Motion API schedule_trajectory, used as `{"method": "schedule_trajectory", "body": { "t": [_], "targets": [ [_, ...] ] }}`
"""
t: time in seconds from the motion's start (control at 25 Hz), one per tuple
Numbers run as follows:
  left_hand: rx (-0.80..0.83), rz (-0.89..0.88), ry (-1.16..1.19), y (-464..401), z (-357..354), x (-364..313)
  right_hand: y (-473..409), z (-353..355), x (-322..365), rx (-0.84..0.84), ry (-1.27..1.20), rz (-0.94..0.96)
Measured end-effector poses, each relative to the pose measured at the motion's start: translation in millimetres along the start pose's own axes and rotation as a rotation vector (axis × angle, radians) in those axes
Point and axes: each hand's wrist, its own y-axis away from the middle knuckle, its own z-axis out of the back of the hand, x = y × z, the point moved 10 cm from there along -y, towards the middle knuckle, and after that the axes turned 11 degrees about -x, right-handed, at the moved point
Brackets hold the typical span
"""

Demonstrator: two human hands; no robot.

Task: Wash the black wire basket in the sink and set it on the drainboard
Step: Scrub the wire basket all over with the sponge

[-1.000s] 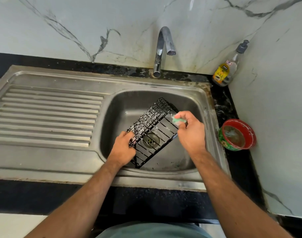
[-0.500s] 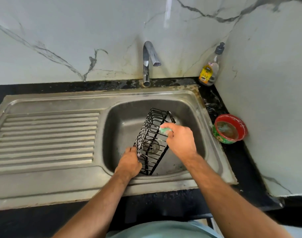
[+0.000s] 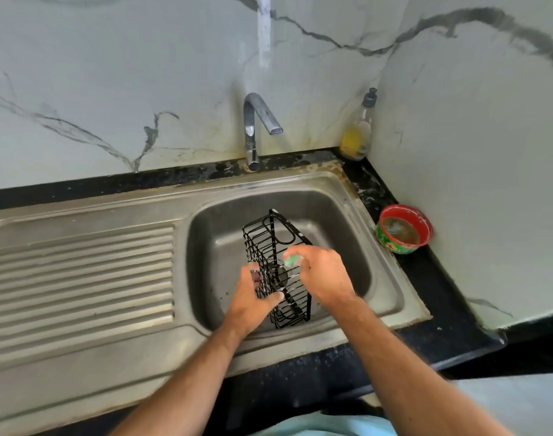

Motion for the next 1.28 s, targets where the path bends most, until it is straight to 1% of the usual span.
{"method": "schedule_trajectory", "body": {
  "t": [0.16,0.28,0.32,0.4,0.44,0.52,0.56,0.68,0.76,0.8,0.92,0.96,1.08,1.12,1.28],
  "targets": [
    [-0.009,0.027,-0.023,1,-16,-11,-12,6,-18,0.051,-0.115,-0.095],
    [-0.099,0.057,0.028,7,-29,-17,-20,17,-24,0.059,-0.27,-0.093],
    [-0.122,0.045,0.046,6,-31,-19,-27,25,-22,0.034,-0.261,-0.052],
    [-0.188,0.02,0.073,5,-33,-16,-39,36,-17,-0.004,-0.136,0.12],
    [-0.202,0.015,0.082,3,-28,-14,-41,33,-12,0.019,-0.062,0.201],
    [-0.194,0.028,0.077,-1,-27,-7,-36,20,-12,0.104,0.08,0.289],
    [-0.198,0.028,0.058,-4,-27,-4,-34,20,-15,0.087,0.106,0.297],
    [-0.19,-0.013,-0.023,4,-25,-19,-32,38,-19,-0.147,0.064,0.247],
    [-0.178,-0.058,-0.074,10,-27,-28,-31,41,-17,-0.232,0.081,0.253],
    [-0.171,-0.081,-0.096,9,-29,-30,-31,39,-16,-0.24,0.097,0.256],
    [-0.164,-0.105,-0.129,9,-28,-28,-26,26,-10,-0.189,0.138,0.237],
    [-0.151,-0.106,-0.119,9,-28,-27,-20,22,-3,-0.185,0.148,0.275],
    [-0.149,-0.129,-0.128,6,-29,-24,7,5,36,-0.172,0.199,0.546],
    [-0.148,-0.131,-0.136,3,-29,-23,11,1,43,-0.162,0.216,0.604],
    [-0.123,-0.154,-0.168,2,-32,-23,18,-1,40,-0.119,0.315,0.785]
  ]
}}
